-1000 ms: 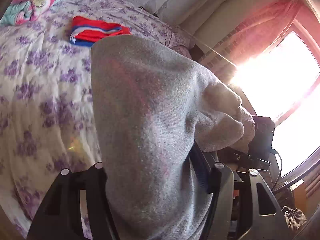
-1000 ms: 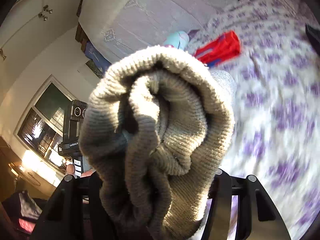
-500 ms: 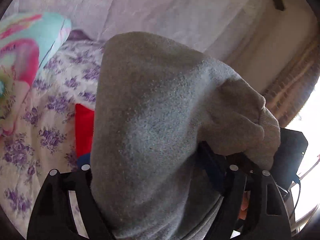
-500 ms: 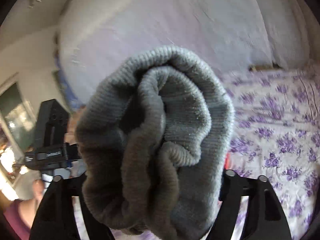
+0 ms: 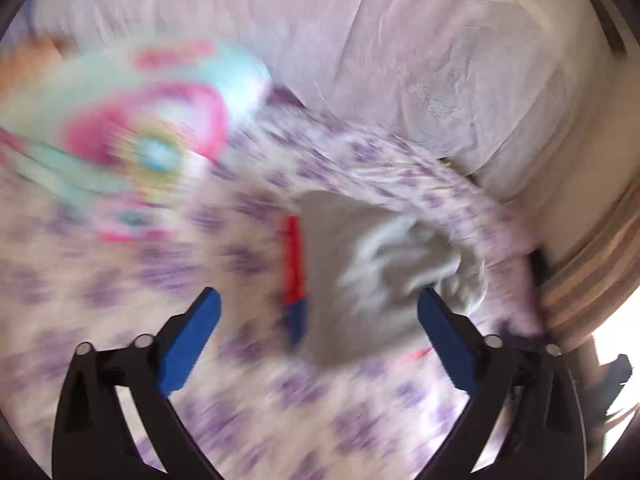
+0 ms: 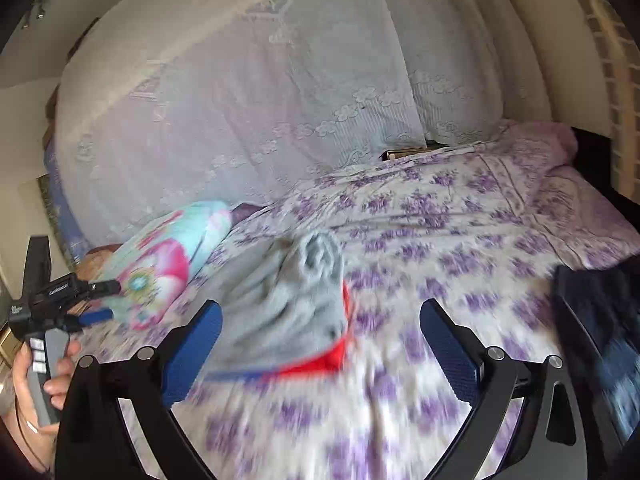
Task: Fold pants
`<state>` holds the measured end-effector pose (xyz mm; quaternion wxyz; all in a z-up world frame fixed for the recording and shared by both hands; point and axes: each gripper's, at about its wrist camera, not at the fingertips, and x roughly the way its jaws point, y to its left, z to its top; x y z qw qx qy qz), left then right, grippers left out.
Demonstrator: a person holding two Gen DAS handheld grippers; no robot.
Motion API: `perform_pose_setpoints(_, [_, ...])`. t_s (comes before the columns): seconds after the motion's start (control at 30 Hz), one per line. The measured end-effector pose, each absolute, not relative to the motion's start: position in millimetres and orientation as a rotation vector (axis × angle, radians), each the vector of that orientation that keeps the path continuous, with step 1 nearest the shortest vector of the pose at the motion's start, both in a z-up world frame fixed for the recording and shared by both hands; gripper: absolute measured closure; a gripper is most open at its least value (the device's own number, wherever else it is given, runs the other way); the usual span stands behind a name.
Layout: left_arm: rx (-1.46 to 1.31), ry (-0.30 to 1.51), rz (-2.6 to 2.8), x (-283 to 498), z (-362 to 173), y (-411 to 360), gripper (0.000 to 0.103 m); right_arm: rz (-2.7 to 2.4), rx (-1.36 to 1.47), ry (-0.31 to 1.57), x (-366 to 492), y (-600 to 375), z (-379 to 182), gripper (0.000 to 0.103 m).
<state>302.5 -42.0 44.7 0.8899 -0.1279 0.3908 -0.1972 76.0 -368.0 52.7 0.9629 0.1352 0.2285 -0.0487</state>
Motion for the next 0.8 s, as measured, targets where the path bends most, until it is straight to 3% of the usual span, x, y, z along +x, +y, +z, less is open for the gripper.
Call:
perform_pose_setpoints(0.2, [-0.083, 0.719, -0.367, 117, 49, -17, 0.005, 0.032, 0.249, 0.518, -64, -327, 27, 0.003])
perform_pose_setpoints(0.37, [0.041, 0.611, -0.278, 9, 39, -8, 0.005, -0.08, 0.215, 0.49, -136, -313, 13, 0.003])
perform_pose_setpoints(0.8, [0.068, 0.583, -0.21, -46, 31, 4, 0.005, -0.09, 0.148, 0.445, -191, -290, 6, 0.003])
